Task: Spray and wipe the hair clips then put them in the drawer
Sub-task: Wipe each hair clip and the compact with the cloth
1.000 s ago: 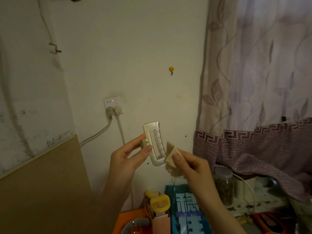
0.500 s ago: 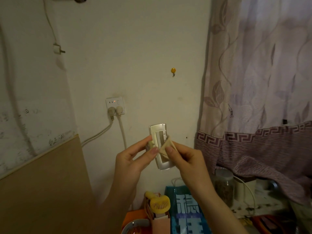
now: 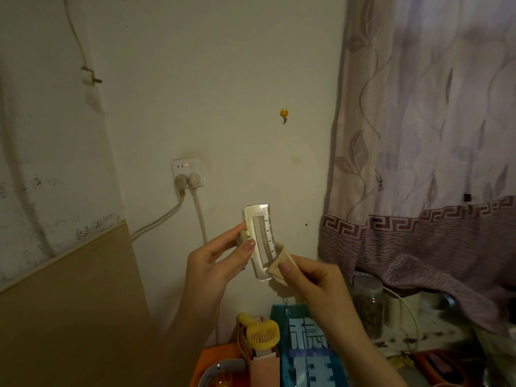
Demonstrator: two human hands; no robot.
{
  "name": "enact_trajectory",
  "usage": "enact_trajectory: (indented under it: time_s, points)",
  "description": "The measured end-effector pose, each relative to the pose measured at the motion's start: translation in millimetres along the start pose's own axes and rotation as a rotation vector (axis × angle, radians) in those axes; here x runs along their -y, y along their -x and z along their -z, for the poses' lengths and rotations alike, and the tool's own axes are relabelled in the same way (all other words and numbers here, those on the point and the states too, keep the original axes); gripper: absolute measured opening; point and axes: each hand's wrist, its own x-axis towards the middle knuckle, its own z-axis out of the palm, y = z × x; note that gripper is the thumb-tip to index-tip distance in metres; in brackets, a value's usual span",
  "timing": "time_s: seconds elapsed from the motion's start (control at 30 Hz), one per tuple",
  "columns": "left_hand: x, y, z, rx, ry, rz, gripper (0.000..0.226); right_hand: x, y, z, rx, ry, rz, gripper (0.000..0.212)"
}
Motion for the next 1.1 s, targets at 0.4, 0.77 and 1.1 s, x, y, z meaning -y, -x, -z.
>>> enact_trajectory:
  time_s: [0.4, 0.77, 1.1]
  points:
    - [-1.8, 3.8, 1.6, 0.26, -0.162, 0.105, 0.045, 27.2, -21.1, 35.1, 0.068, 0.067, -0.028, 0.027]
    - [-4.9, 2.1, 0.5, 0.349, -0.193, 0.126, 0.043, 27.4, -24.8, 43.0, 0.162, 0.012, -0.06, 0.026]
    - [-8.4, -3.8, 6.3, 0.337, -0.214, 0.134, 0.036, 25.9, -22.0, 43.1, 0.271, 0.015, -0.116, 0.041]
